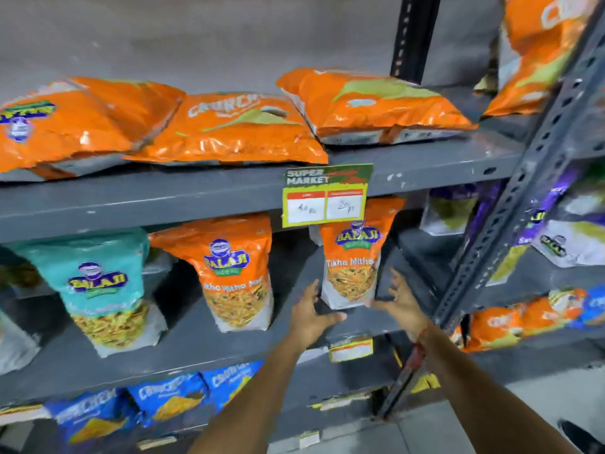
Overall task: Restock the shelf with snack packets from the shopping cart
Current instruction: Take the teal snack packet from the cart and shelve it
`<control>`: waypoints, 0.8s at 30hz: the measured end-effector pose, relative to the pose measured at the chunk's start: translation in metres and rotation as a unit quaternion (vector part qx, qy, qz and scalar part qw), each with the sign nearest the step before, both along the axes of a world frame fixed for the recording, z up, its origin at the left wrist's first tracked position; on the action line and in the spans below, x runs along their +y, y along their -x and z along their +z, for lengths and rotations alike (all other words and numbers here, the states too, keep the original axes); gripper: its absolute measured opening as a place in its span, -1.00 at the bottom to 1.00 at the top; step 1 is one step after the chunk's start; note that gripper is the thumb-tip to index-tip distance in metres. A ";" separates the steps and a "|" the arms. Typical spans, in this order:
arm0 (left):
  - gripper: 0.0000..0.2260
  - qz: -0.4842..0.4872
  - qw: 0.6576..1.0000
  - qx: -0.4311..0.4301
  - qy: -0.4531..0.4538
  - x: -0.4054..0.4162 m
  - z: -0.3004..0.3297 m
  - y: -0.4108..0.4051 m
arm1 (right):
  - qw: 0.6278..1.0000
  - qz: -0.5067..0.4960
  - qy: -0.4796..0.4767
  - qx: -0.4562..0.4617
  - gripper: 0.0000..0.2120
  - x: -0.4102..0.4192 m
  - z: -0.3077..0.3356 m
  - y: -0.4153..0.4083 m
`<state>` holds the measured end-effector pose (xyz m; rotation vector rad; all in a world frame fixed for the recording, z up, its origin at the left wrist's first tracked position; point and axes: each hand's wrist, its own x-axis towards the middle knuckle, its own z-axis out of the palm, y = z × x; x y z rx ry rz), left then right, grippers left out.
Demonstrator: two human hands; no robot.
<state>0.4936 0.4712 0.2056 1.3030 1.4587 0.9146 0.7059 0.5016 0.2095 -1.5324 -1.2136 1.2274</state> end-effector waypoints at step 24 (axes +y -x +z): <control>-0.33 0.048 0.994 0.093 0.024 0.021 -0.006 -0.038 | 0.993 0.121 0.011 -0.001 -0.14 0.022 -0.003 -0.028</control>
